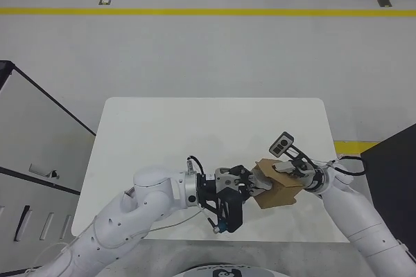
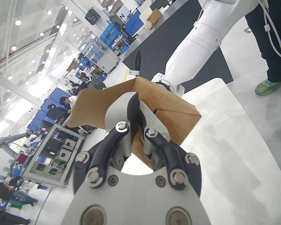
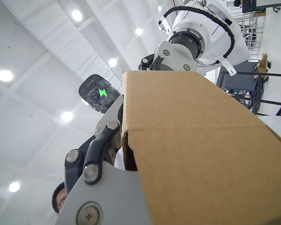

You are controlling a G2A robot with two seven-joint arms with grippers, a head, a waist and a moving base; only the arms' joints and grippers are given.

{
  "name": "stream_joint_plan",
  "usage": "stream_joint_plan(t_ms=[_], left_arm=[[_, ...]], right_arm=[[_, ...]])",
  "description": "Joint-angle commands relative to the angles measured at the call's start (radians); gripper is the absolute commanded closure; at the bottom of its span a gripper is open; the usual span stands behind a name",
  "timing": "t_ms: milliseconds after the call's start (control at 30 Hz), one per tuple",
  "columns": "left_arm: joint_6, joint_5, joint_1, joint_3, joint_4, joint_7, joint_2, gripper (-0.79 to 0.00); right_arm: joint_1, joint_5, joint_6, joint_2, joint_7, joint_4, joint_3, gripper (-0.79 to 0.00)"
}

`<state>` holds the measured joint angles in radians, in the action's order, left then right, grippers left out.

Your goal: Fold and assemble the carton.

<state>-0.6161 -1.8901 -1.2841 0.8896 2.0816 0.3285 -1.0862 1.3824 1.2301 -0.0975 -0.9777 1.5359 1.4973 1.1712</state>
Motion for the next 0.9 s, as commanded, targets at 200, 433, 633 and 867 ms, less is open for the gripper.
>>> stream_joint_plan(t_ms=[200, 433, 633, 867], left_arm=[[-0.01, -0.002, 0.01, -0.019, -0.012, 0.003, -0.002, 0.0], [-0.008, 0.009, 0.03, -0.034, -0.03, 0.0, -0.007, 0.0], [0.004, 0.028, 0.028, -0.008, -0.031, -0.001, -0.005, 0.0], [-0.004, 0.019, 0.027, -0.016, -0.032, 0.001, -0.004, 0.0]], right_arm=[[0.002, -0.003, -0.005, 0.0, 0.0, 0.008, 0.003, 0.0], [-0.003, -0.001, -0.01, -0.001, 0.0, 0.004, -0.003, 0.0], [-0.012, 0.003, -0.006, -0.002, 0.0, -0.01, -0.002, 0.0], [-0.018, 0.01, -0.002, -0.004, 0.0, -0.016, -0.006, 0.0]])
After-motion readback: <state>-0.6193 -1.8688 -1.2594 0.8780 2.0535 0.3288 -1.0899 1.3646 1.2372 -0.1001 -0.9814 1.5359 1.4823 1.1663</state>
